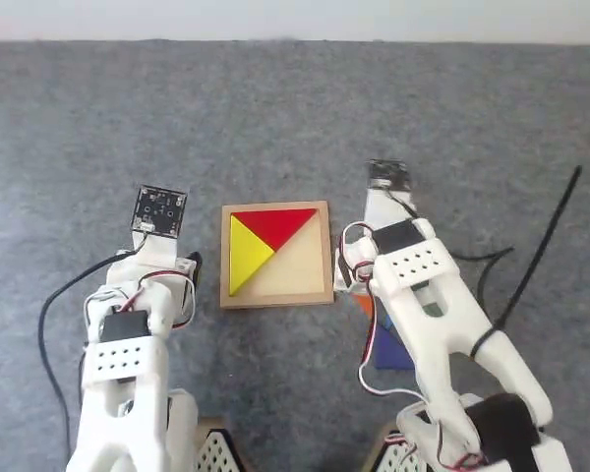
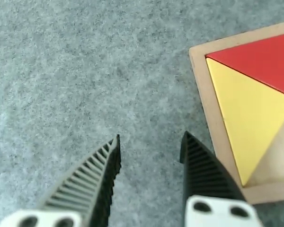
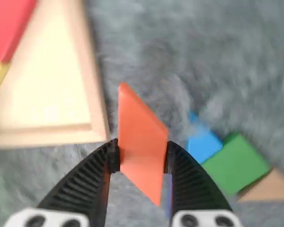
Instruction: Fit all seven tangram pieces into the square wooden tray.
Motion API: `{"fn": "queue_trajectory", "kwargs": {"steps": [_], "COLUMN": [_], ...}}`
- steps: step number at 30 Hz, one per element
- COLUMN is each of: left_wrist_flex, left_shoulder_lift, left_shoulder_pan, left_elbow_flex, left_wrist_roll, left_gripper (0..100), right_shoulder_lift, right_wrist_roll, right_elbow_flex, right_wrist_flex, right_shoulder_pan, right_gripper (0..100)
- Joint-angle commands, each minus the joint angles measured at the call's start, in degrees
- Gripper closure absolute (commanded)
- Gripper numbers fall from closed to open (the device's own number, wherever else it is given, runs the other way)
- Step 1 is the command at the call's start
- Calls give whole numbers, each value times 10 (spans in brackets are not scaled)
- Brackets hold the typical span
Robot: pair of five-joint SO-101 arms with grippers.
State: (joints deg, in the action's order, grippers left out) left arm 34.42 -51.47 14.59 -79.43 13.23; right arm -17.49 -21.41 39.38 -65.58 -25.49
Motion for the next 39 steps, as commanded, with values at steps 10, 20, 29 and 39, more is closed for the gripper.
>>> {"fn": "queue_trajectory", "kwargs": {"steps": [10, 20, 29, 39], "left_wrist_flex": [4, 4, 4, 4], "left_shoulder_lift": [-18, -18, -18, -18], "left_shoulder_pan": [-3, -4, -4, -4], "left_elbow_flex": [6, 6, 6, 6], "left_wrist_roll": [5, 6, 6, 6], "left_gripper": [794, 794, 794, 794], "right_shoulder_lift": [106, 214, 211, 219], "right_wrist_roll": [316, 333, 348, 271], "right_elbow_flex": [-61, -156, -210, -266], "right_wrist_flex": [164, 95, 5, -37], "right_shoulder_pan": [-96, -78, -75, -125], "right_gripper": [935, 774, 717, 716]}}
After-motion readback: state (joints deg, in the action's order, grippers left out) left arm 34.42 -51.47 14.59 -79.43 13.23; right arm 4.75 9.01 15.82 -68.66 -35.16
